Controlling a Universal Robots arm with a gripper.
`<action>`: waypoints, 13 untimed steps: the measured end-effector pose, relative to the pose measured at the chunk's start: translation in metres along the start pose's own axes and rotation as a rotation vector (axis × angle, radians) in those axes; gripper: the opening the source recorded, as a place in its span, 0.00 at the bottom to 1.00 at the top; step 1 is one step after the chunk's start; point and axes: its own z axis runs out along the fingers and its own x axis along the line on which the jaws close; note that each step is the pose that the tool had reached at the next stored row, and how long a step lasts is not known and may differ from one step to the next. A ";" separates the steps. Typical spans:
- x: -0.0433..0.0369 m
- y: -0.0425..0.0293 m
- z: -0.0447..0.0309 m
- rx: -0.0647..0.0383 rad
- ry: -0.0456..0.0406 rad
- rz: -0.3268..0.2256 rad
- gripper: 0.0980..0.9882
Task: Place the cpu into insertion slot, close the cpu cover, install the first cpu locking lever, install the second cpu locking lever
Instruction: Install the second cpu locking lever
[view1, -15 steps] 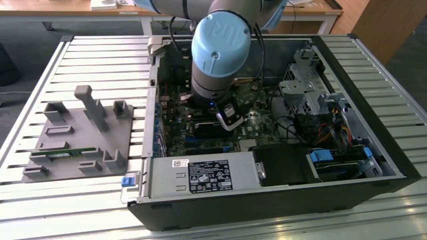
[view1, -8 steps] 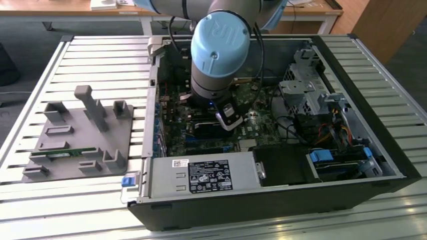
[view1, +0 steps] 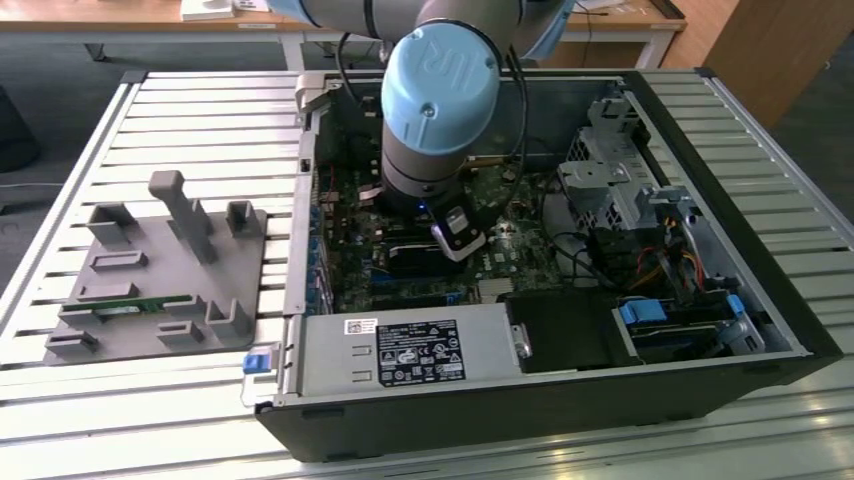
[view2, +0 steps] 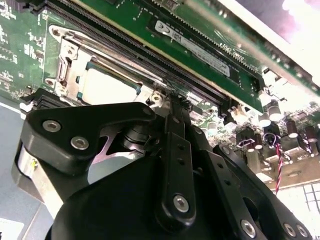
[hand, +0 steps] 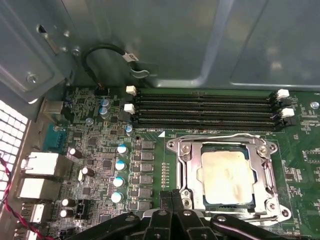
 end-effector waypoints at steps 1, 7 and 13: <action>0.0000 0.0008 -0.0017 0.000 0.0000 0.000 0.01; 0.0002 0.0058 -0.0127 -0.001 0.0000 0.000 0.01; 0.0005 0.0125 -0.0273 -0.001 0.0001 0.000 0.01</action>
